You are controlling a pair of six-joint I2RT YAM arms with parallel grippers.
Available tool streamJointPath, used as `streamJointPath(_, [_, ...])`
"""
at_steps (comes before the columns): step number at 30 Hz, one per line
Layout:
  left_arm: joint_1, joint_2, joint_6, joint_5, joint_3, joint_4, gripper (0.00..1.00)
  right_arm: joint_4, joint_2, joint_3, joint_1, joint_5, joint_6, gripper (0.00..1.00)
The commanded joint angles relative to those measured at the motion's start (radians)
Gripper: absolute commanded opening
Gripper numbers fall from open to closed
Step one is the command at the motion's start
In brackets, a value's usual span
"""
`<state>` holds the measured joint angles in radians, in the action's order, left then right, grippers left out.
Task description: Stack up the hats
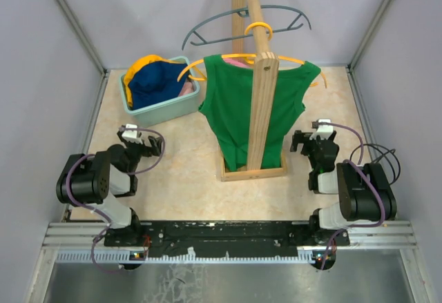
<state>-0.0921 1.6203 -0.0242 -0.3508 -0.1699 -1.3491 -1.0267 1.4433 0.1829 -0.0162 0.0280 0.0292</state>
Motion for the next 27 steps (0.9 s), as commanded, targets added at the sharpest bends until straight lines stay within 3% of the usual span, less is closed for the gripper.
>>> streamJointPath(1, [0.01,-0.011,-0.013,0.01,-0.02,0.0,1.0,-0.083,0.002,0.005,0.001,-0.014,-0.002,0.99])
streamJointPath(12, [0.023,-0.017,-0.023,0.037,-0.04,0.017,1.0,-0.116,0.0,0.013,0.002,-0.032,0.002,0.99])
streamJointPath(15, [0.028,-0.058,-0.014,0.067,-0.037,0.03,1.0,-0.05,-0.051,0.036,0.003,-0.06,0.01,0.99])
streamJointPath(22, [0.033,-0.359,0.016,0.083,-0.157,0.457,0.99,0.277,-0.28,0.14,0.003,-0.047,0.004,0.99])
streamJointPath(27, [0.117,-0.501,0.045,0.035,-0.308,0.863,0.88,0.551,-0.44,0.268,0.019,-0.061,0.026,0.99])
